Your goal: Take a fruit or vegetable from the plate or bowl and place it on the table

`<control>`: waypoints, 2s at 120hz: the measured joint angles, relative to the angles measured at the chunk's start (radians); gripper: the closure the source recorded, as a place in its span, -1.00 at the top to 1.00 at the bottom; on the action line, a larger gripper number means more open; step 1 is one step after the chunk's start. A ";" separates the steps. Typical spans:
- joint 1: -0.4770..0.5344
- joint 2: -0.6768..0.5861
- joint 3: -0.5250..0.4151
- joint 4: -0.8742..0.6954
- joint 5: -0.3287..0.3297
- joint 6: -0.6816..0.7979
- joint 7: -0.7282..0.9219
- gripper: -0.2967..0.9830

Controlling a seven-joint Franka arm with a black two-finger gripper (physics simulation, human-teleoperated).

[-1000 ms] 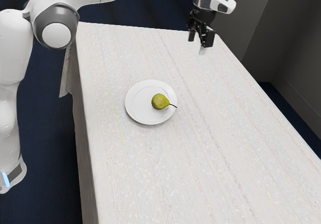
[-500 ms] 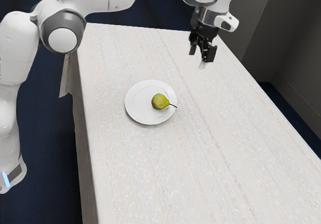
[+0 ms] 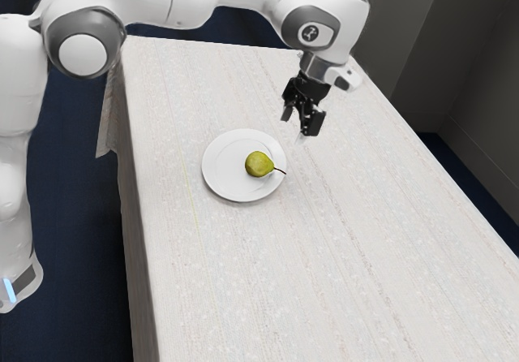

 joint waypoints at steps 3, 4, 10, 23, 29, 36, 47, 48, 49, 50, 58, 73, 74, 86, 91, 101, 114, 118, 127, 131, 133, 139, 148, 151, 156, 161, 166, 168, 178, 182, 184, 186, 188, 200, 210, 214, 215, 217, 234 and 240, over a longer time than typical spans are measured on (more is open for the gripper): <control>-0.002 -0.028 0.002 -0.049 0.000 0.025 0.000 0.54; -0.002 -0.035 0.002 -0.062 0.000 0.033 0.000 0.54; -0.008 -0.060 0.004 -0.107 0.000 0.074 -0.001 0.54; -0.027 -0.074 0.005 -0.145 -0.003 0.138 -0.001 0.54; -0.033 -0.077 0.008 -0.169 -0.006 0.165 -0.001 0.54; -0.034 -0.078 0.017 -0.190 -0.006 0.190 -0.001 0.54; -0.031 -0.076 0.042 -0.203 -0.006 0.213 -0.001 0.54; -0.029 -0.075 0.043 -0.203 -0.007 0.215 -0.001 0.54; -0.028 -0.075 0.044 -0.204 -0.007 0.216 -0.001 0.54; -0.027 -0.074 0.044 -0.204 -0.007 0.218 -0.001 0.54; -0.023 -0.072 0.048 -0.209 -0.009 0.229 -0.001 0.54; -0.029 -0.075 0.049 -0.231 -0.011 0.247 -0.002 0.54; -0.029 -0.075 0.049 -0.234 -0.011 0.249 -0.002 0.54; -0.038 -0.091 0.075 -0.281 -0.013 0.268 -0.002 0.54; -0.032 -0.096 0.080 -0.292 -0.014 0.275 -0.002 0.54; -0.025 -0.101 0.083 -0.311 -0.015 0.287 -0.002 0.54; -0.030 -0.114 0.084 -0.344 -0.015 0.306 -0.002 0.54; -0.032 -0.122 0.084 -0.354 -0.015 0.311 -0.002 0.54; -0.039 -0.137 0.084 -0.372 -0.015 0.319 -0.002 0.54; -0.041 -0.141 0.084 -0.379 -0.015 0.321 -0.002 0.54; -0.042 -0.143 0.084 -0.381 -0.015 0.322 -0.002 0.54; -0.046 -0.142 0.084 -0.385 -0.015 0.325 -0.002 0.54; -0.048 -0.136 0.084 -0.387 -0.015 0.329 -0.002 0.54; -0.049 -0.135 0.084 -0.389 -0.015 0.331 -0.002 0.54; -0.049 -0.133 0.084 -0.397 -0.015 0.337 -0.002 0.54; -0.048 -0.133 0.084 -0.403 -0.015 0.342 -0.002 0.54; -0.047 -0.133 0.085 -0.406 -0.015 0.347 -0.002 0.54; -0.046 -0.132 0.085 -0.407 -0.015 0.348 -0.002 0.54; -0.040 -0.128 0.086 -0.408 -0.015 0.354 -0.002 0.54; -0.038 -0.125 0.086 -0.409 -0.015 0.355 -0.002 0.53; -0.037 -0.124 0.086 -0.409 -0.015 0.356 -0.002 0.53; -0.036 -0.123 0.086 -0.409 -0.015 0.357 -0.002 0.53; -0.035 -0.122 0.086 -0.409 -0.015 0.358 -0.002 0.53; -0.033 -0.114 0.086 -0.409 -0.015 0.363 -0.002 0.53; -0.035 -0.102 0.086 -0.409 -0.016 0.367 -0.002 0.53; -0.037 -0.099 0.086 -0.409 -0.016 0.369 -0.002 0.53; -0.037 -0.098 0.086 -0.409 -0.016 0.370 -0.002 0.53; -0.037 -0.097 0.086 -0.409 -0.016 0.370 -0.002 0.53; -0.038 -0.086 0.086 -0.409 -0.019 0.376 -0.002 0.50; -0.038 -0.085 0.086 -0.409 -0.022 0.377 -0.002 0.43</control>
